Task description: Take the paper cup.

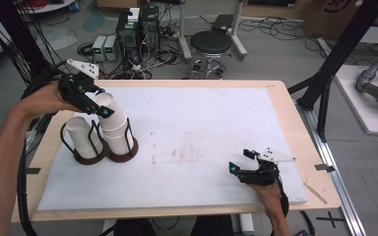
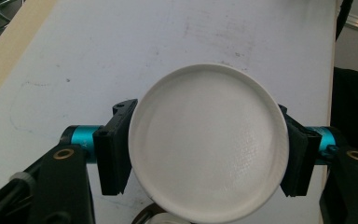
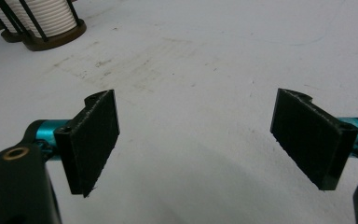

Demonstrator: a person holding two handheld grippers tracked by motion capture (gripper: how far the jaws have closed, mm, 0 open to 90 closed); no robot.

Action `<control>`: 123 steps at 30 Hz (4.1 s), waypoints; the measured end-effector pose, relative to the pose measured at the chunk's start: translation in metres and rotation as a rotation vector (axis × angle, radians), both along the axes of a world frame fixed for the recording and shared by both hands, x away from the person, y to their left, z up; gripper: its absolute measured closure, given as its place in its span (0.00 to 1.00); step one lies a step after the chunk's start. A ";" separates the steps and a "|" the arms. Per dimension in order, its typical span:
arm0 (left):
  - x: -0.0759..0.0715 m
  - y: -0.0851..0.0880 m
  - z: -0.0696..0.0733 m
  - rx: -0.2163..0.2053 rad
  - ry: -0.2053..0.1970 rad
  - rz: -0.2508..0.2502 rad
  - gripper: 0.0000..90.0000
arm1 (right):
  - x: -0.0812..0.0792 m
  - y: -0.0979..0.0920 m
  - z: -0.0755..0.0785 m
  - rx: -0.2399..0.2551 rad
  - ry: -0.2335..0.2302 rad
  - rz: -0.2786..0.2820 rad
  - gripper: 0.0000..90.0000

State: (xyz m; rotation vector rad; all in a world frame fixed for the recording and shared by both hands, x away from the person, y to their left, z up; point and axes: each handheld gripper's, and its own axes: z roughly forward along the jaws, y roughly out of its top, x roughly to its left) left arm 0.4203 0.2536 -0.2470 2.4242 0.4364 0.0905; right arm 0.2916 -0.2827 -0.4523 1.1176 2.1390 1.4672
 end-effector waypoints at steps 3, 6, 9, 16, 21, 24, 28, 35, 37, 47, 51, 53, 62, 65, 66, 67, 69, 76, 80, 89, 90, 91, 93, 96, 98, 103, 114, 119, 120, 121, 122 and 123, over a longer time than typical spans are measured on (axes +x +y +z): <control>-0.002 0.002 0.002 -0.010 -0.009 0.006 0.36 | 0.000 0.000 0.000 -0.002 0.002 0.000 0.17; -0.003 0.003 0.005 -0.025 -0.016 0.012 0.36 | 0.000 0.000 0.000 -0.001 0.001 0.001 0.17; -0.005 0.007 0.009 -0.044 -0.024 0.024 0.36 | 0.000 0.000 0.000 -0.003 -0.003 0.000 0.17; -0.007 0.009 0.019 -0.058 -0.036 0.036 0.36 | 0.000 0.000 0.000 -0.004 -0.005 0.000 0.17; -0.008 0.004 0.033 -0.069 -0.067 0.028 0.36 | 0.000 0.000 0.000 0.000 -0.002 0.000 0.17; -0.009 0.003 0.038 -0.083 -0.080 0.030 0.36 | 0.000 0.000 0.000 0.002 0.000 0.000 0.17; -0.011 0.002 0.047 -0.078 -0.102 0.033 0.36 | 0.000 0.000 0.000 0.004 0.003 -0.001 0.17; -0.015 0.004 0.054 -0.090 -0.122 0.041 0.36 | 0.000 0.000 0.000 0.000 -0.001 0.001 0.17; -0.017 0.005 0.056 -0.090 -0.124 0.041 0.36 | 0.000 0.000 0.000 0.001 0.002 0.000 0.17; -0.028 0.008 0.064 -0.096 -0.141 0.051 0.37 | 0.000 0.000 0.000 -0.002 0.003 -0.001 0.17; -0.033 0.007 0.066 -0.108 -0.149 0.049 0.36 | 0.000 0.000 0.000 -0.003 0.004 -0.002 0.17; -0.038 0.006 0.068 -0.109 -0.160 0.046 0.36 | 0.000 0.000 0.000 -0.004 0.001 -0.001 0.17; -0.052 0.001 0.067 -0.139 -0.180 0.042 0.36 | 0.000 0.000 0.000 -0.001 0.005 -0.001 0.17; -0.057 0.000 0.066 -0.158 -0.185 0.041 0.36 | 0.000 0.000 0.000 -0.001 0.005 -0.001 0.17; -0.058 0.000 0.065 -0.169 -0.179 0.035 0.36 | 0.000 0.000 0.000 -0.001 0.005 0.000 0.17; -0.058 0.000 0.065 -0.169 -0.179 0.035 0.36 | 0.000 0.000 0.000 -0.001 0.005 -0.001 0.17; -0.063 -0.001 0.063 -0.198 -0.182 0.031 0.36 | 0.000 0.000 0.000 0.001 0.007 0.000 0.17; -0.075 -0.002 0.059 -0.203 -0.190 0.022 0.36 | 0.000 0.000 0.000 0.001 0.006 -0.001 0.17; -0.082 -0.005 0.055 -0.221 -0.193 0.016 0.36 | 0.000 0.000 0.000 0.001 -0.001 0.004 0.18; -0.096 -0.009 0.040 -0.236 -0.189 0.005 0.36 | 0.000 0.000 0.000 0.006 0.005 -0.002 0.17; -0.098 -0.010 0.037 -0.246 -0.188 0.007 0.36 | 0.000 -0.001 0.000 0.006 -0.002 -0.003 0.18; -0.100 -0.010 0.035 -0.256 -0.186 0.007 0.36 | -0.001 0.000 0.000 0.008 -0.001 -0.004 0.18; -0.102 -0.010 0.032 -0.261 -0.183 0.004 0.36 | 0.000 -0.001 0.000 0.006 -0.001 -0.003 0.17; -0.106 -0.011 0.026 -0.262 -0.180 0.002 0.36 | 0.000 -0.001 0.000 0.013 0.005 -0.003 0.17; -0.109 -0.012 0.022 -0.273 -0.182 0.002 0.36 | 0.000 -0.001 0.000 0.013 0.000 -0.001 0.17; -0.117 -0.013 0.010 -0.297 -0.183 0.000 0.36 | 0.000 -0.002 0.000 0.020 0.009 0.002 0.17; -0.127 -0.020 -0.015 -0.351 -0.179 -0.004 0.36 | 0.000 -0.002 0.000 0.022 0.004 0.013 0.17; -0.131 -0.022 -0.025 -0.373 -0.189 -0.010 0.36 | 0.000 -0.002 0.000 0.020 0.004 0.011 0.17; -0.132 -0.021 -0.028 -0.381 -0.186 -0.012 0.36 | 0.000 -0.002 0.000 0.019 0.003 0.010 0.17; -0.133 -0.020 -0.030 -0.388 -0.188 -0.010 0.36 | 0.000 -0.002 0.000 0.019 0.004 0.010 0.17; -0.133 -0.020 -0.030 -0.388 -0.188 -0.010 0.36 | 0.000 -0.002 0.000 0.019 0.004 0.010 0.17; -0.134 -0.019 -0.034 -0.417 -0.187 -0.002 0.36 | 0.000 -0.002 0.000 0.020 0.005 0.010 0.17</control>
